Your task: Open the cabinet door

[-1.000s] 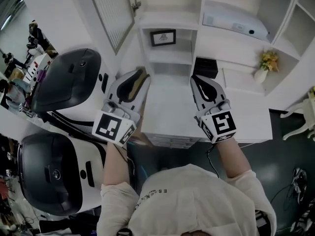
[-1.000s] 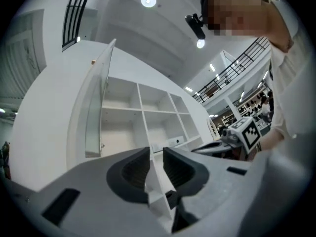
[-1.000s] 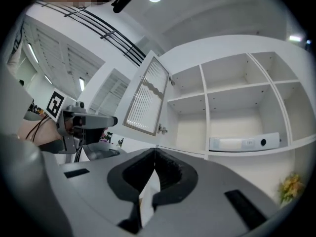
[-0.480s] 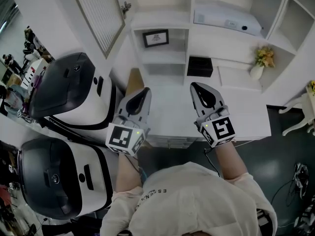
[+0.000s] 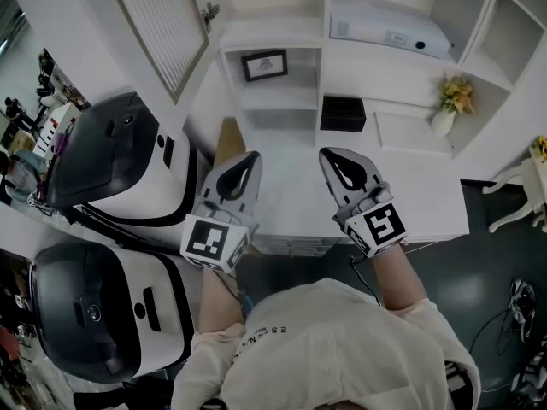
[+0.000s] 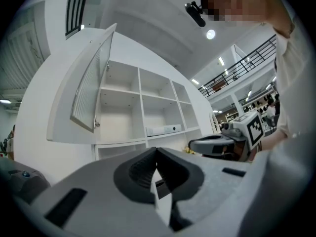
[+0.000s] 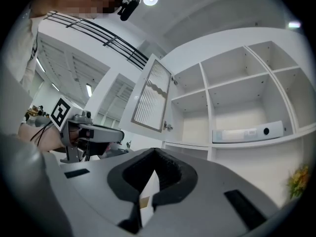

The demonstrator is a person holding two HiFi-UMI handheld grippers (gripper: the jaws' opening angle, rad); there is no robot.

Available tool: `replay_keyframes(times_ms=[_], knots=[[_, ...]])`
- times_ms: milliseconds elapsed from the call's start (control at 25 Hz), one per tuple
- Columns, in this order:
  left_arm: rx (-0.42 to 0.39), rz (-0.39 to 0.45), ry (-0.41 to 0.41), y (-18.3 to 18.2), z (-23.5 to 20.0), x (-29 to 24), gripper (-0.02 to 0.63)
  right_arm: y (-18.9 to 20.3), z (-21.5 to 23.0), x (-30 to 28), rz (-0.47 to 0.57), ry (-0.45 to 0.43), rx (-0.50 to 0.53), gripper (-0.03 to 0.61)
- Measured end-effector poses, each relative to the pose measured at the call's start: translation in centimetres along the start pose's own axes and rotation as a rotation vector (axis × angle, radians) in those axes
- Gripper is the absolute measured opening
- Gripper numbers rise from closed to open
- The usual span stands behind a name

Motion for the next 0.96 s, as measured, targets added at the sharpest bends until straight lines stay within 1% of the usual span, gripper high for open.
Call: replay_keyframes(times_ms=[200, 400, 520, 960], knots=[[0.035, 0.016, 0.016, 0.2, 0.6, -0.3, 0.003, 0.3, 0.1, -0.1, -0.001, 0.006, 0.017, 0.015], [0.051, 0.021, -0.008, 0.4, 0.1, 0.0, 0.003, 0.4, 0.7, -0.1, 0.006, 0.031, -0.007, 0.015], [0.055, 0.025, -0.026, 0.4, -0.4, 0.1, 0.003, 0.4, 0.9, -0.1, 0.009, 0.037, 0.0, 0.015], [0.051, -0.012, -0.021, 1.5, -0.3, -0.1, 0.003, 0.8, 1.3, -0.1, -0.015, 0.058, 0.003, 0.015]])
Point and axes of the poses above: the fingertips, and each gripper's own axes: x backward along the fingers, z to its right, y out of its underside, the point moved 6 cm from there along x, backward along the fingers, and after that the axes turned 13 degrees about z, right-handed, at the moved point
